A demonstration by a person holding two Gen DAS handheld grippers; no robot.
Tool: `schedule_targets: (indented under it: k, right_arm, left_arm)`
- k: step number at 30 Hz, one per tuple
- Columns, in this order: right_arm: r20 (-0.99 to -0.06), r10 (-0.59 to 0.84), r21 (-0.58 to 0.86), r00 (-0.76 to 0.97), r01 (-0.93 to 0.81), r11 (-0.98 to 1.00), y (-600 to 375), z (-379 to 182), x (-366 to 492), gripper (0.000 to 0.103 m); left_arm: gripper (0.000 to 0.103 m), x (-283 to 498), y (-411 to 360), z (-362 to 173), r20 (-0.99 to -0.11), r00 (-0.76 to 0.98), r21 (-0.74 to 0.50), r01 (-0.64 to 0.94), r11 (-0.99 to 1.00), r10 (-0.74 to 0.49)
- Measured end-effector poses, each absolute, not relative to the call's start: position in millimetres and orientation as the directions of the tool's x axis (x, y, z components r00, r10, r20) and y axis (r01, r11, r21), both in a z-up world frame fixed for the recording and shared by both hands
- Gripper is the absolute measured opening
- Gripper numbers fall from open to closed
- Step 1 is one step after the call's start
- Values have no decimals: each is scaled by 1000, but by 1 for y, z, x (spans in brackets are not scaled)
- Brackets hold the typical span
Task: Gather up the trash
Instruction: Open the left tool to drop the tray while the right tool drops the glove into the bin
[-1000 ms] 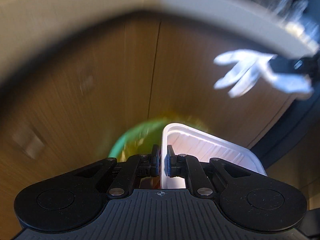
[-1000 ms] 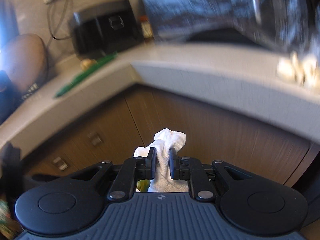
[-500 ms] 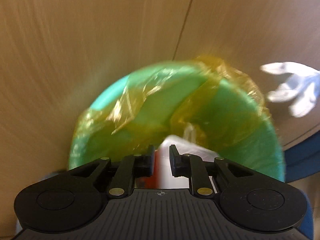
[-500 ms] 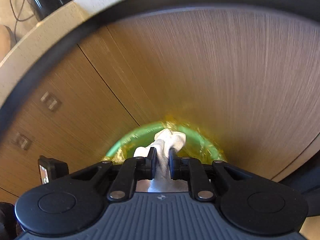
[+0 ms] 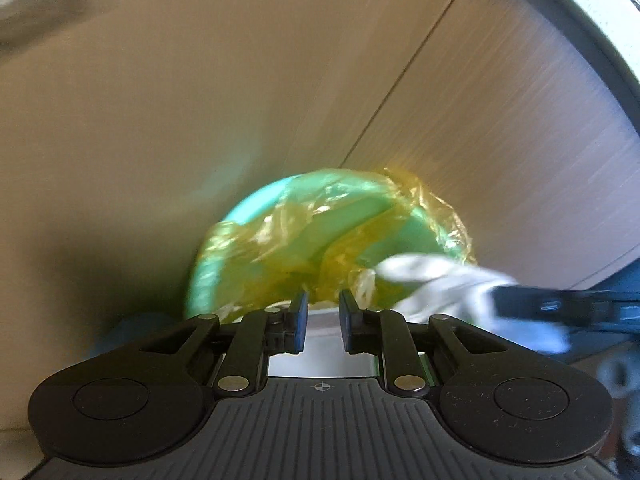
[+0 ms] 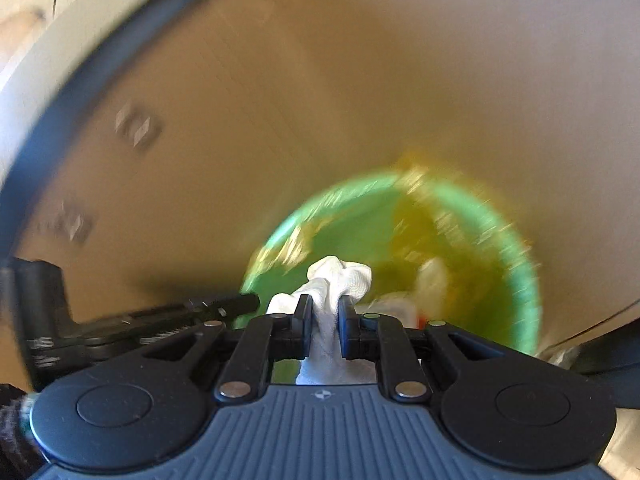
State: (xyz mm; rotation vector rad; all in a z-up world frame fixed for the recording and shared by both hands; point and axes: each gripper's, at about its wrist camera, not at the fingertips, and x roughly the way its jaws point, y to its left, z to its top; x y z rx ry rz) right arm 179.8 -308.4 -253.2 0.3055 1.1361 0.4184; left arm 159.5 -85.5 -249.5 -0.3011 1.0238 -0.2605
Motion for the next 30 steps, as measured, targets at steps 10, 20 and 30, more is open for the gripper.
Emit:
schedule_targets:
  k: [10,20,30]
  right_arm:
    - [-863,310,287,399,-118,951,-307,-266,189,64]
    - [-828,144,111,542,-93,989,-307,-246,178,72]
    - [-739,-78,-8,670,106,994,-314,-202,151,81]
  left_arm:
    - [20,144,-58,-225,-790,523,-364,18,931,-319]
    - [20,123,-76,-198,-749,569,-300,165,939,-339]
    - [20,98,-77,-78,-597,689,-248,329,911,-411]
